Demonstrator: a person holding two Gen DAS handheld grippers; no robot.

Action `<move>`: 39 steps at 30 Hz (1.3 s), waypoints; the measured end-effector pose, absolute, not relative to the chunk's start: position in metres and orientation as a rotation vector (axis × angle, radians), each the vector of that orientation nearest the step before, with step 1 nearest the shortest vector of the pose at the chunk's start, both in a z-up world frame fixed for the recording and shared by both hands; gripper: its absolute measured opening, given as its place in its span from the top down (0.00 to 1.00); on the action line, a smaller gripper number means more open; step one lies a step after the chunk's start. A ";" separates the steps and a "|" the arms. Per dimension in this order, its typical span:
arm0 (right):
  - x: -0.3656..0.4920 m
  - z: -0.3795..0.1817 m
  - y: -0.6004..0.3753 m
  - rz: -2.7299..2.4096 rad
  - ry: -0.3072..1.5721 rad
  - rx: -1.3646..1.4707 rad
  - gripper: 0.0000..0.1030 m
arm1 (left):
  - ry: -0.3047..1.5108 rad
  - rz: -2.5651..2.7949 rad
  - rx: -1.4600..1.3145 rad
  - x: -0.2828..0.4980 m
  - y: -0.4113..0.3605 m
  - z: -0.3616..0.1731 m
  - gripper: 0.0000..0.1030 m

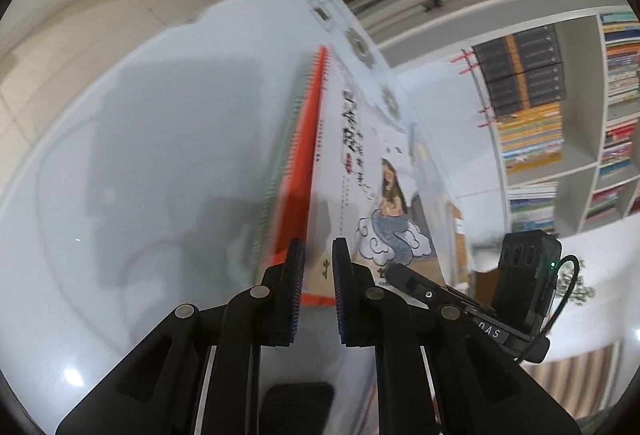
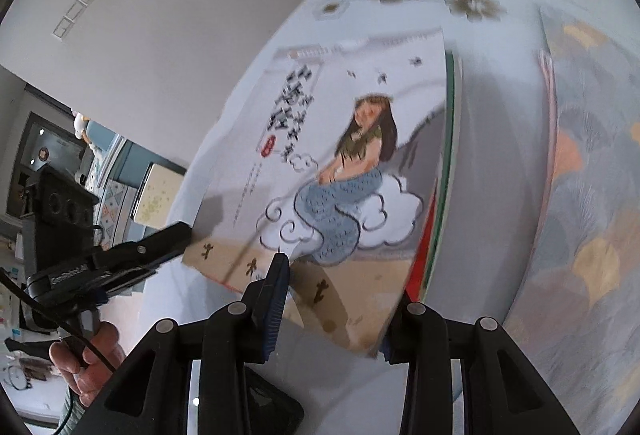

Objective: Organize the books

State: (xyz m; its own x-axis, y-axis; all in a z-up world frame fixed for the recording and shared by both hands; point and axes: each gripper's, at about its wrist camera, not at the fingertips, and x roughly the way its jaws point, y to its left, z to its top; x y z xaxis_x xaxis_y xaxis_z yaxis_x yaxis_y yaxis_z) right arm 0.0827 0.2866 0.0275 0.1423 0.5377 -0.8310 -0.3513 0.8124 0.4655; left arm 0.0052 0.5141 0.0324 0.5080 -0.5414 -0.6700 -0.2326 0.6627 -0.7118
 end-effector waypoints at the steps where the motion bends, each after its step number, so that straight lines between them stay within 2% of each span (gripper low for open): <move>1: 0.082 0.025 0.284 0.648 1.288 0.181 0.64 | 1.049 -0.195 -0.846 0.002 0.514 0.036 0.90; 8: 0.057 0.038 0.224 0.626 1.275 0.210 0.64 | 0.989 -0.099 -0.605 -0.008 0.473 0.088 0.88; 15: 0.014 0.096 0.106 0.475 1.081 0.132 0.62 | 0.890 -0.156 -0.348 -0.006 0.337 0.157 0.88; 18: -0.010 0.128 0.037 0.385 1.002 0.098 0.54 | 0.845 -0.204 -0.331 -0.012 0.267 0.188 0.88; 19: -0.018 0.138 0.013 0.351 0.976 0.091 0.46 | 0.837 -0.215 -0.320 -0.014 0.249 0.196 0.88; 20: -0.025 0.148 -0.008 0.318 0.950 0.085 0.43 | 0.831 -0.214 -0.286 -0.016 0.223 0.202 0.88; 22: -0.039 0.168 -0.057 0.249 0.896 0.079 0.43 | 0.831 -0.198 -0.217 -0.020 0.177 0.212 0.88; 27: -0.067 0.188 -0.161 0.132 0.854 0.151 0.41 | 0.846 -0.221 -0.223 -0.030 0.091 0.218 0.85; 32: -0.086 0.194 -0.239 0.069 0.834 0.244 0.41 | 0.893 -0.150 -0.116 -0.035 0.016 0.215 0.81; 39: -0.097 0.188 -0.289 0.041 0.839 0.291 0.40 | 0.945 -0.123 -0.058 -0.044 -0.045 0.204 0.81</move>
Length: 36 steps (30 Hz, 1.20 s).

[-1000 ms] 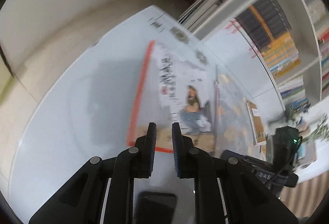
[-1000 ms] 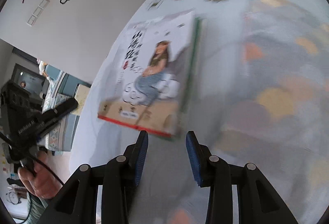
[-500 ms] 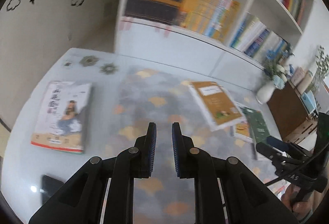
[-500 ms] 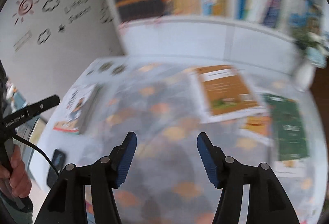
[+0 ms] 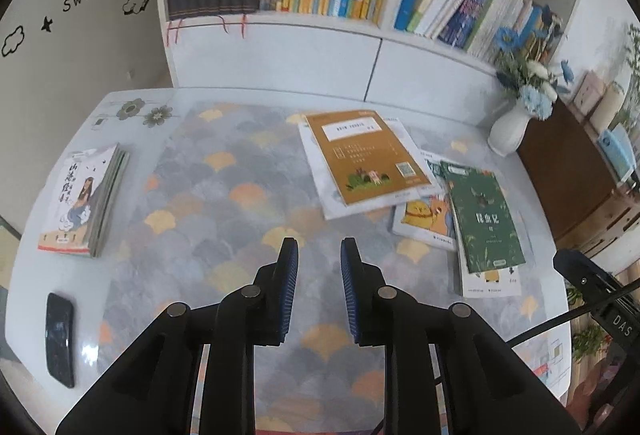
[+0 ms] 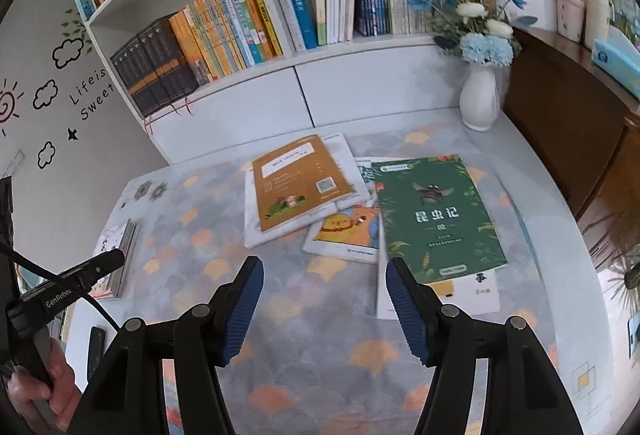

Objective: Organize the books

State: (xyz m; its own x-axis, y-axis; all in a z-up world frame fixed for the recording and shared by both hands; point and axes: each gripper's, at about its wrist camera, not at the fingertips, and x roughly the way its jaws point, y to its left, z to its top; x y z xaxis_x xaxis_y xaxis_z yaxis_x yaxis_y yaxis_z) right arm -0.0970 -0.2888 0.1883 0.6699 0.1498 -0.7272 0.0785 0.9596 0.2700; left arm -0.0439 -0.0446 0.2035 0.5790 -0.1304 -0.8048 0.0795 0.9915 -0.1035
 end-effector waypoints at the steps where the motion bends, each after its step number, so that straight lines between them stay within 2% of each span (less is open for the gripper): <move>1: -0.097 0.186 -0.292 0.041 0.846 0.285 0.40 | 0.950 -0.117 -0.051 -0.045 -0.050 0.203 0.81; 18: -0.094 0.175 -0.296 0.104 0.867 0.306 0.40 | 0.940 -0.051 0.044 -0.051 -0.077 0.205 0.81; 31: -0.088 0.173 -0.288 0.134 0.866 0.317 0.40 | 0.938 -0.040 0.060 -0.049 -0.074 0.204 0.81; 36: -0.073 0.164 -0.286 0.149 0.873 0.349 0.40 | 0.971 -0.041 0.061 -0.034 -0.065 0.188 0.79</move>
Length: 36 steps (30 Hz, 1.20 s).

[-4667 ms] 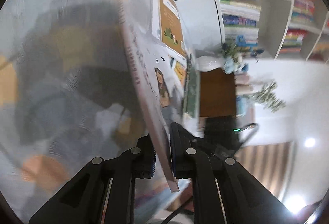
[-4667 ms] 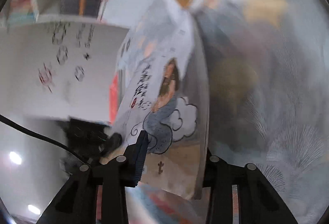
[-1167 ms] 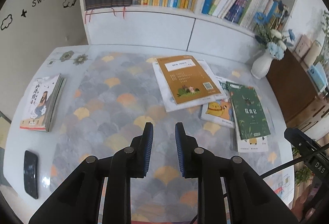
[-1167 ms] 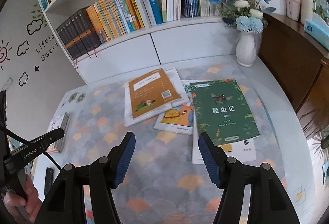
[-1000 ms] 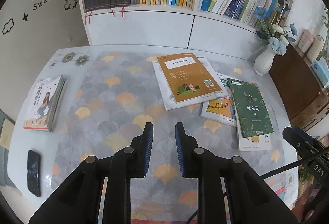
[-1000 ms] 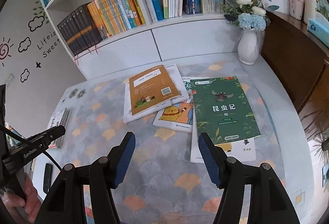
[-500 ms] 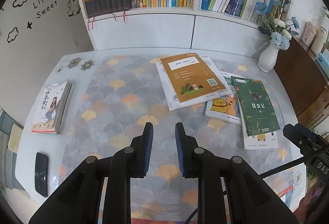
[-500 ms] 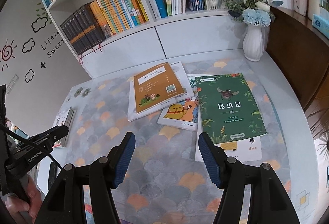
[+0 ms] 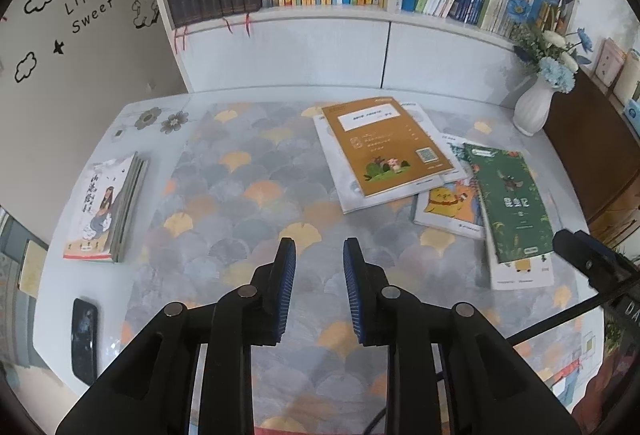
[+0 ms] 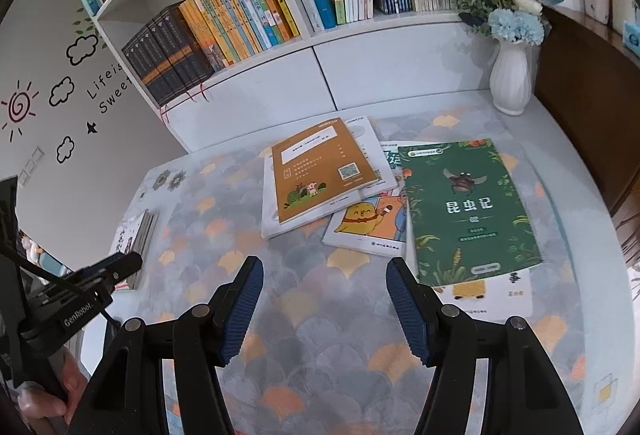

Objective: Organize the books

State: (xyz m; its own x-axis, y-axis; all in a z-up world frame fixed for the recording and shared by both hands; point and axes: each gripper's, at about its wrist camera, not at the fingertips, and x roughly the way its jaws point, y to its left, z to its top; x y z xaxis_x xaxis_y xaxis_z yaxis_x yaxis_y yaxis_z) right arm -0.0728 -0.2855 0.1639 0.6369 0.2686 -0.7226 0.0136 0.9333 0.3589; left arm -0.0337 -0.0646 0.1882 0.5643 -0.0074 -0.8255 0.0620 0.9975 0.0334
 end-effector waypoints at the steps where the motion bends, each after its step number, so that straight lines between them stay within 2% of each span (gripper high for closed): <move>1: -0.066 0.158 -0.286 0.150 0.878 0.361 0.40 | 0.982 -0.045 0.057 -0.029 -0.062 0.184 0.79; 7: -0.017 0.128 -0.289 0.159 0.896 0.379 0.40 | 1.027 -0.113 0.036 0.015 -0.054 0.150 0.79; 14: 0.075 0.087 -0.297 0.148 0.938 0.370 0.51 | 1.072 -0.248 -0.003 0.100 -0.071 0.104 0.80; 21: 0.155 0.050 -0.295 0.190 1.008 0.333 0.57 | 1.169 -0.294 -0.166 0.177 -0.076 0.047 0.80; 27: 0.197 0.021 -0.294 0.190 1.050 0.323 0.57 | 1.215 -0.285 -0.170 0.198 -0.082 0.023 0.80; 36: 0.207 0.022 -0.280 0.254 1.077 0.296 0.56 | 1.206 -0.298 -0.124 0.199 -0.086 0.023 0.79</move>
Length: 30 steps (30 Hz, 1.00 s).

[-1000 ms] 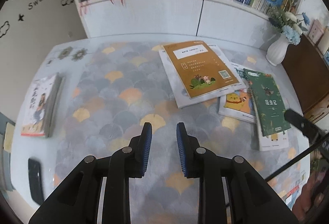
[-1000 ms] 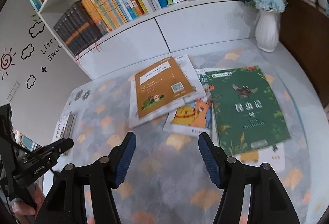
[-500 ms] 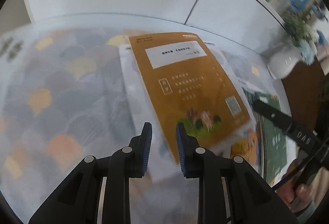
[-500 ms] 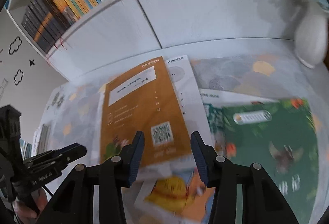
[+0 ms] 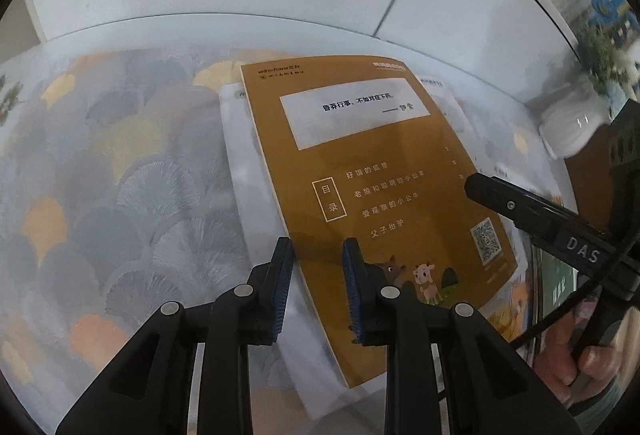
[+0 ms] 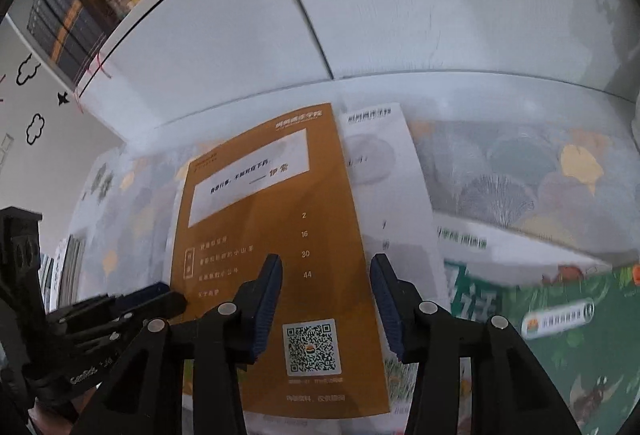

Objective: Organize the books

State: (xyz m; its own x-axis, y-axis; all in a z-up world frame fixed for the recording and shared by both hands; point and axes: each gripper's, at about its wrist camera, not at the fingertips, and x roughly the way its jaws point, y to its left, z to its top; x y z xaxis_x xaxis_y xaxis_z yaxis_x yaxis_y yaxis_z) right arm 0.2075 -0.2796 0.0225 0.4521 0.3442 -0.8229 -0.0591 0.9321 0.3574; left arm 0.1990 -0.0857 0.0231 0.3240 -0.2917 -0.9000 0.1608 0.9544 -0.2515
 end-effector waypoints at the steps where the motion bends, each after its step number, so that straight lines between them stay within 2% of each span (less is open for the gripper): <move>1: 0.200 0.024 -0.279 0.257 1.087 0.304 0.56 | 1.218 -0.307 -0.122 0.192 -0.083 0.024 0.79; 8: 0.099 0.031 -0.250 0.315 1.163 0.296 0.55 | 1.308 -0.346 -0.052 0.112 -0.057 0.024 0.79; 16: -0.030 0.001 -0.233 0.372 1.323 0.363 0.56 | 1.388 -0.422 -0.017 -0.002 -0.037 0.020 0.79; 21: -0.017 -0.005 -0.247 0.350 1.255 0.411 0.55 | 1.351 -0.390 -0.137 -0.008 -0.029 0.014 0.79; 25: -0.003 -0.001 -0.241 0.362 1.225 0.437 0.44 | 1.344 -0.401 -0.218 -0.004 -0.021 0.011 0.79; 27: -0.004 0.003 -0.237 0.358 1.221 0.436 0.44 | 1.334 -0.415 -0.245 -0.004 -0.017 0.010 0.79; 30: -0.008 0.023 -0.249 0.428 1.161 0.583 0.44 | 1.323 -0.435 -0.307 -0.011 -0.004 0.010 0.79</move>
